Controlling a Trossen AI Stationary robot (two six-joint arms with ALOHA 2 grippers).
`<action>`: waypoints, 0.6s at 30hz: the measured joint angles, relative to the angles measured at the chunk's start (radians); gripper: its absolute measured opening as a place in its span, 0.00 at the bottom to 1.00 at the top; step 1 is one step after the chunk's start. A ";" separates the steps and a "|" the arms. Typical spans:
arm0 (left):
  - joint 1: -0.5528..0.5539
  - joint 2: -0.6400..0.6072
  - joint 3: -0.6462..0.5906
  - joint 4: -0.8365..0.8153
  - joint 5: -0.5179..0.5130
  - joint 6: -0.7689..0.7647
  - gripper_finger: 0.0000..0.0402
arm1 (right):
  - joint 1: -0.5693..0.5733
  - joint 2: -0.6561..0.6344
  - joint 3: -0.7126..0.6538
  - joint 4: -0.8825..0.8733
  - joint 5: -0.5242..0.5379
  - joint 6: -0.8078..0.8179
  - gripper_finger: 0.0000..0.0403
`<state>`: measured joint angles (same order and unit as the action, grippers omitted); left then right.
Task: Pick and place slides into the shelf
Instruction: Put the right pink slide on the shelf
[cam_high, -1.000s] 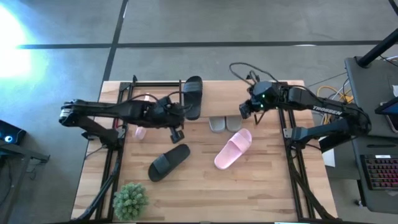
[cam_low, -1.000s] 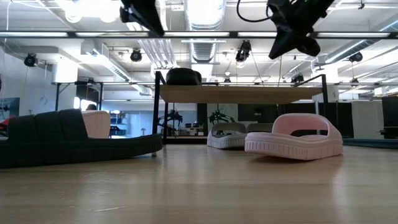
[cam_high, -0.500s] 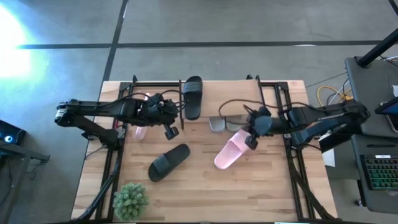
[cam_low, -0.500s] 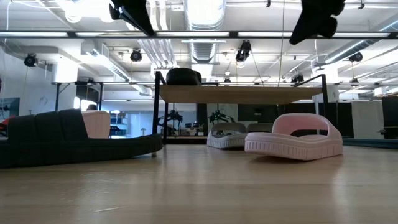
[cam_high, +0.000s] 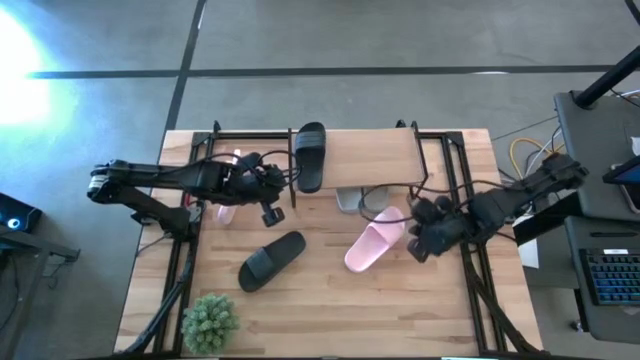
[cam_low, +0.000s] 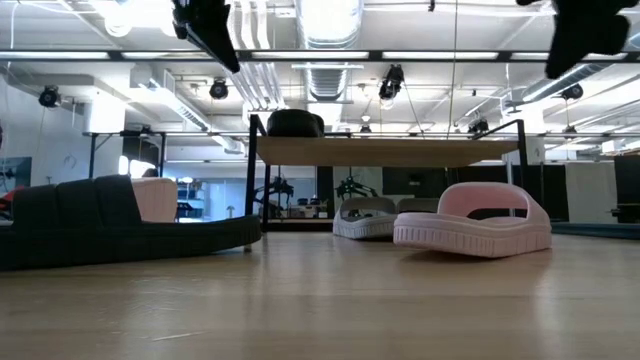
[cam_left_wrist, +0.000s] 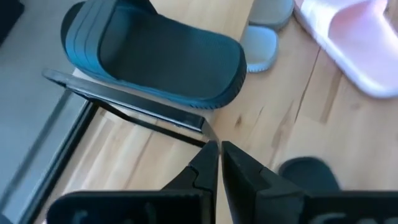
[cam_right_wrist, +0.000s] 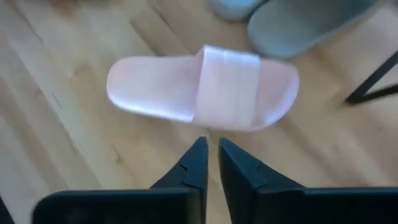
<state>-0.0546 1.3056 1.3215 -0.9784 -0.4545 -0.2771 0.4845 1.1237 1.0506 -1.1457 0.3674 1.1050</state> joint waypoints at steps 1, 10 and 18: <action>0.000 -0.003 -0.007 0.000 0.000 0.021 0.02 | 0.019 0.018 0.000 0.000 -0.002 0.034 0.09; -0.019 -0.104 -0.077 -0.009 0.005 0.053 0.02 | 0.075 0.232 0.016 0.019 -0.002 0.200 0.30; -0.028 -0.255 -0.188 0.013 0.004 0.050 0.02 | 0.098 0.449 0.111 0.015 0.173 0.289 0.37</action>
<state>-0.0825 1.0503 1.1335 -0.9656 -0.4507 -0.2276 0.5823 1.5722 1.1615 -1.1304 0.5401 1.3939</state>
